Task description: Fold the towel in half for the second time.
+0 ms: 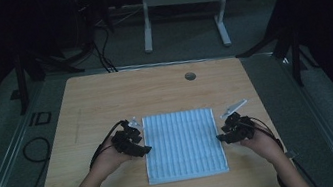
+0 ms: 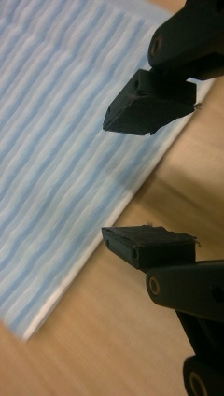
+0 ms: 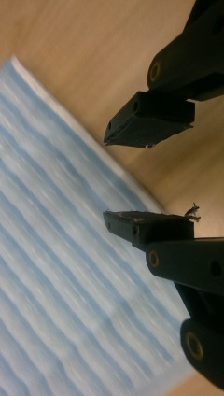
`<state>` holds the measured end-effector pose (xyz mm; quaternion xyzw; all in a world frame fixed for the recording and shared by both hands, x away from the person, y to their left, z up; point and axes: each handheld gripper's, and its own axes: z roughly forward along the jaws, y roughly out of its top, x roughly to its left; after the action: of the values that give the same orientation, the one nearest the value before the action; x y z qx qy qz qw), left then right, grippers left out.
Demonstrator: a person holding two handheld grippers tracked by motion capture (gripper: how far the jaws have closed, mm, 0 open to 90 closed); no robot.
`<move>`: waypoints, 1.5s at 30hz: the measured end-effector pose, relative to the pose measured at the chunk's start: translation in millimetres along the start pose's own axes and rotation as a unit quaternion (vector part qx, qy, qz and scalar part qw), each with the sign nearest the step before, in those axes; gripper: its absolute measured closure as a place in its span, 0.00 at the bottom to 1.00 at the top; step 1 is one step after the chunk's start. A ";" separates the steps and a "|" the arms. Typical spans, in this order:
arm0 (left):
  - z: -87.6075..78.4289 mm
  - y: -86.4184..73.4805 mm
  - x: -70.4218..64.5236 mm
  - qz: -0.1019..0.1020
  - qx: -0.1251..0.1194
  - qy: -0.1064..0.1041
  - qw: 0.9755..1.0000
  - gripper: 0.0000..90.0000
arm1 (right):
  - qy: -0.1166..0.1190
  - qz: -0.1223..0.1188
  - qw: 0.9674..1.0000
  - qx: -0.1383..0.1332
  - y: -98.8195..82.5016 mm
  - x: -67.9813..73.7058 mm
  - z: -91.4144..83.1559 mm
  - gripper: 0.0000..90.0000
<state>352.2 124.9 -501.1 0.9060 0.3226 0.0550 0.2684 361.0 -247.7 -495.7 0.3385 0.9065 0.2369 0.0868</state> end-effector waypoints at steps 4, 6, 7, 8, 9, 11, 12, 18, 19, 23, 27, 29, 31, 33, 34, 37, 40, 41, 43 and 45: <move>2.6 6.3 8.6 0.000 -0.009 0.013 1.000 0.47 | -0.006 0.008 1.000 0.005 12.4 -13.3 2.8 0.62; 3.8 9.4 15.6 -0.006 -0.012 0.018 1.000 0.47 | -0.004 0.015 1.000 0.005 19.4 -20.5 4.4 0.62; 4.6 11.0 19.2 -0.010 -0.013 0.021 1.000 0.47 | -0.005 0.016 1.000 0.005 23.1 -24.0 5.5 0.62; 5.4 12.7 22.9 -0.012 -0.012 0.022 1.000 0.47 | -0.009 0.019 1.000 0.008 26.8 -27.2 6.5 0.62; 6.4 14.5 26.1 -0.015 -0.013 0.023 1.000 0.47 | -0.008 0.022 1.000 0.007 30.5 -30.5 7.4 0.62; 7.4 18.7 32.3 -0.017 -0.012 0.026 0.999 0.47 | -0.011 0.026 1.000 0.007 37.4 -36.8 8.7 0.62; 7.5 21.1 35.5 -0.018 -0.013 0.029 0.999 0.47 | -0.013 0.029 0.999 0.006 40.8 -40.2 9.2 0.62; 9.4 37.6 51.3 -0.034 -0.015 0.037 0.999 0.47 | -0.010 0.046 0.999 0.008 60.8 -56.7 14.1 0.62; 10.8 40.2 53.4 -0.036 -0.014 0.037 0.999 0.47 | -0.010 0.048 0.999 0.009 63.8 -58.8 15.3 0.62; 18.7 48.6 59.3 -0.042 -0.008 0.037 0.998 0.47 | -0.014 0.057 0.998 0.015 72.9 -67.2 23.8 0.62; 28.1 54.7 64.2 -0.053 -0.006 0.031 0.998 0.47 | -0.013 0.062 0.998 0.028 78.7 -70.4 35.9 0.62; 31.8 57.4 66.5 -0.059 -0.009 0.028 0.998 0.47 | -0.015 0.066 0.997 0.035 80.7 -71.8 42.3 0.62; 35.4 59.2 69.4 -0.057 -0.006 0.031 0.998 0.48 | -0.017 0.067 0.997 0.038 82.4 -73.3 48.5 0.62; 39.7 60.3 73.8 -0.063 -0.002 0.030 0.998 0.49 | -0.022 0.064 0.997 0.046 84.3 -74.9 55.2 0.62; 41.5 60.9 75.3 -0.065 -0.001 0.033 0.997 0.49 | -0.023 0.065 0.996 0.049 85.1 -75.4 58.1 0.62; 45.6 61.8 79.5 -0.073 -0.001 0.028 0.997 0.52 | -0.024 0.064 0.996 0.061 86.9 -77.4 66.7 0.62; 48.5 62.2 82.4 -0.068 0.004 0.031 0.997 0.59 | -0.033 0.066 0.995 0.069 87.5 -78.2 72.4 0.65; 49.4 62.0 83.6 -0.070 0.003 0.027 0.997 0.62 | -0.041 0.062 0.995 0.073 87.7 -77.0 74.2 0.66; 52.4 61.7 85.0 -0.071 0.010 0.031 0.997 0.64 | -0.031 0.064 0.995 0.076 87.4 -75.3 77.8 0.70; 55.8 60.6 85.6 -0.069 0.018 0.026 0.997 0.68 | -0.023 0.072 0.994 0.075 87.9 -76.2 78.4 0.72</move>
<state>468.3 113.1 -523.2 0.8847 0.3917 0.0538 0.2471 493.9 -210.6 -521.4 0.4134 0.8930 0.1658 0.0643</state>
